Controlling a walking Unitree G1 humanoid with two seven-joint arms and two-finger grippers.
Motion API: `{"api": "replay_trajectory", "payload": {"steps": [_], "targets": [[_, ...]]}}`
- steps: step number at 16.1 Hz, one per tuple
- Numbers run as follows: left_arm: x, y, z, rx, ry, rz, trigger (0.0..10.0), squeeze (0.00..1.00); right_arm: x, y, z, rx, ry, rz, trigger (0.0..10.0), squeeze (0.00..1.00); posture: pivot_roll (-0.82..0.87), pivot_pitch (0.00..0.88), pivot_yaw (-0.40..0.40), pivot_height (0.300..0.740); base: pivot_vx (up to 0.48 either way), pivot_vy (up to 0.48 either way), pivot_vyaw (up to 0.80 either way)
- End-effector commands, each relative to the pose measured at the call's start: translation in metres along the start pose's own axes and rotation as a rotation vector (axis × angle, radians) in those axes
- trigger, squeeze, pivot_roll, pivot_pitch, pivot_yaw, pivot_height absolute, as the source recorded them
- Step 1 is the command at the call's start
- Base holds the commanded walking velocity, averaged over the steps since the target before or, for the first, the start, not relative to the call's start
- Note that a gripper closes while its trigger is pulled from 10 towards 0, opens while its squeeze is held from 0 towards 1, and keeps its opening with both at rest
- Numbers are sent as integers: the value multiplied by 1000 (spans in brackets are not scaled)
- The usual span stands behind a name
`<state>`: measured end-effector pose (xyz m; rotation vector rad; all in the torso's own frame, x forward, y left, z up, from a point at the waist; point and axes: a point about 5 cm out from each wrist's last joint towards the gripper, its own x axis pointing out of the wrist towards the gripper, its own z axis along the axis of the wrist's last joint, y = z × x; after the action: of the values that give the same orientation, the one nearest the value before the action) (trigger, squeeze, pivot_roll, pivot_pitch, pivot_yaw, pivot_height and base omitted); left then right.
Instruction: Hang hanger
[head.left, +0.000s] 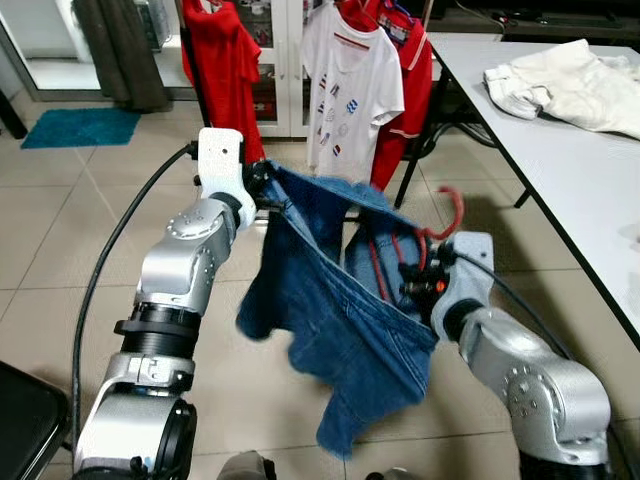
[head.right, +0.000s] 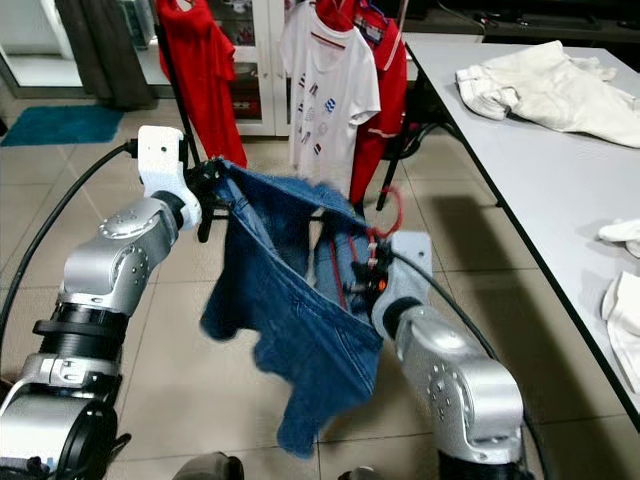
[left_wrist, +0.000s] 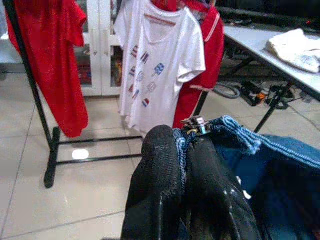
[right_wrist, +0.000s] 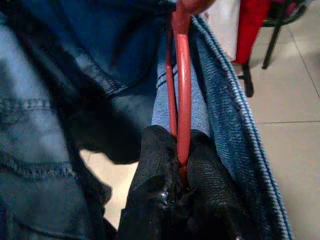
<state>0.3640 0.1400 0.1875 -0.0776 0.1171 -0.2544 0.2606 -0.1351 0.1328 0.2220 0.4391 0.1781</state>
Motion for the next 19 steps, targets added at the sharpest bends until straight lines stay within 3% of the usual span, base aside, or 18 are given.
{"api": "replay_trajectory", "payload": {"steps": [1, 2, 3, 4, 5, 7, 10, 12, 13, 14, 16, 18, 19], "targets": [[-3, 1, 6, -8, -21, -4, 0, 0, 0, -13, 5, 23, -33, -83, 10000, 0, 29, 57, -11, 740, 0, 0, 0], [-5, -20, -16, -32, 66, -90, 0, 0, 8, -2, 29, -15, -190, -77, 10000, 0, 29, 56, -8, 740, 0, 0, 0], [-5, -27, -23, -35, 90, -113, 0, 0, 10, 3, 37, -51, -240, -75, 10000, 0, 29, 58, -8, 740, 0, 0, 0], [-6, -48, -33, -90, 144, -188, 0, 0, 13, 14, 47, -37, -295, -47, 10000, 0, 29, 58, -8, 740, 0, 0, 0], [-6, -55, -34, -106, 158, -226, 0, 0, 14, 16, 47, -25, -298, -51, 10000, 0, 29, 58, -8, 740, 0, 0, 0], [-12, -79, -34, -139, 197, -358, 0, 0, 25, 15, 48, -16, -305, -110, 10000, 0, 22, 56, -6, 740, 0, 0, 0], [-15, -89, -5, -305, 137, -429, 0, 0, 34, 8, 48, -29, -314, -161, 10000, 0, 24, 53, -9, 740, 0, 0, 0], [-13, -81, 13, -309, 75, -409, 0, 0, 35, 6, 44, -64, -301, -159, 10000, 0, 24, 51, -10, 740, 0, 0, 0], [-9, -63, 33, -332, 10, -349, 0, 0, 33, 4, 33, -134, -241, -134, 10000, 0, 24, 51, -10, 740, 0, 0, 0], [-8, -58, 39, -341, -7, -338, 0, 0, 33, 3, 29, -157, -220, -127, 10000, 0, 21, 50, -9, 740, 0, 0, 0], [-6, -34, 64, -378, -77, -285, 0, 0, 30, -4, 9, -251, -138, -110, 10000, 0, 23, 50, -9, 740, 0, 0, 0], [-3, -12, 76, -374, -123, -212, 0, 0, 25, -7, -4, -303, -89, -78, 10000, 0, 23, 50, -9, 740, 0, 0, 0], [-3, -9, 78, -375, -129, -199, 0, 0, 24, -7, -5, -308, -84, -73, 10000, 0, 23, 50, -9, 740, 0, 0, 0]]}}
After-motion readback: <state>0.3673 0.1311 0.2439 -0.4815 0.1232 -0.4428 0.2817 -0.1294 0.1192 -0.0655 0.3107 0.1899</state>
